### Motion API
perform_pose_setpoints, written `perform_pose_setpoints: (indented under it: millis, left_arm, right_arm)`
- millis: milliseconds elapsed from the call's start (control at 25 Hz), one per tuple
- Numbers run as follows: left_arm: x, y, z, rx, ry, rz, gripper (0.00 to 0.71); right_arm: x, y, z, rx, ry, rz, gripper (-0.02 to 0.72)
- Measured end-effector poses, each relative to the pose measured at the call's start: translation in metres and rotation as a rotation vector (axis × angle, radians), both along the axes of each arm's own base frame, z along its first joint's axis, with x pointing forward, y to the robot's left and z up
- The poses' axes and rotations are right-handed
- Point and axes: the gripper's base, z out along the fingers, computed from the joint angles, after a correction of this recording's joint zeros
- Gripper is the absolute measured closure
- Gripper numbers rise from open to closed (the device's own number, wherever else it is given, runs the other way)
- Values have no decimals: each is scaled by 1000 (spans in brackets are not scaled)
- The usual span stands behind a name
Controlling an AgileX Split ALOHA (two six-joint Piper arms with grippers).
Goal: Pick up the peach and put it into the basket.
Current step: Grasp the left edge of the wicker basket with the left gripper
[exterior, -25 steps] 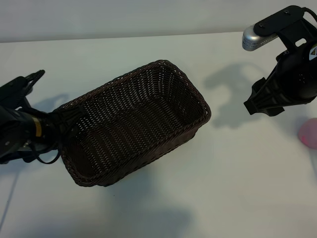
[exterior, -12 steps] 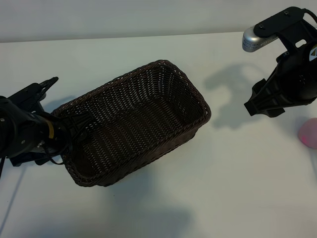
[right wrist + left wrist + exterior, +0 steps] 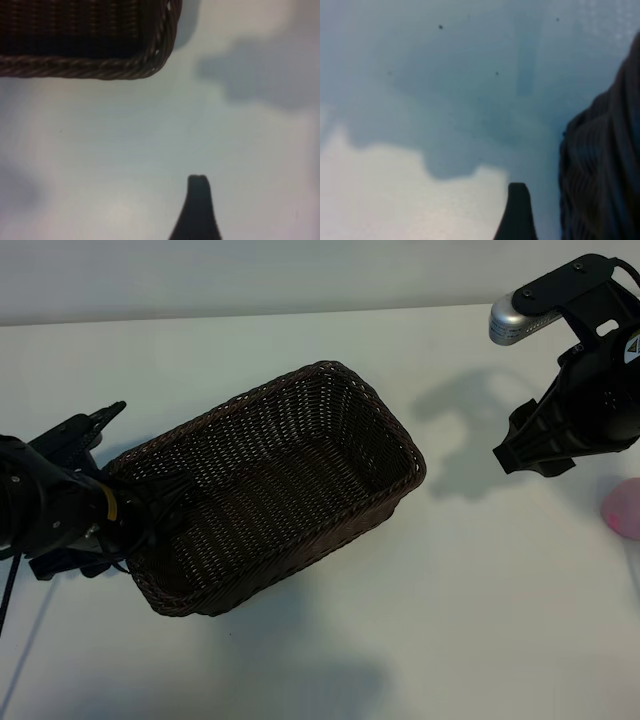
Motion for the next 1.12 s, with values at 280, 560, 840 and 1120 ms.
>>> perform_pose_setpoints:
  millis: [280, 560, 840, 1120]
  left_arm:
    - [0, 0, 0, -4, 5, 2, 299]
    - [0, 0, 0, -5, 4, 0, 542]
    - [0, -1, 0, -9, -5, -13, 542]
    - [3, -4, 1, -48, -40, -13, 553]
  right_arm:
    - [0, 0, 0, 0, 0, 0, 144]
    - [0, 0, 0, 0, 1, 0, 144]
    - [0, 0, 0, 0, 1, 0, 144]
    - [0, 0, 0, -1, 2, 1, 144]
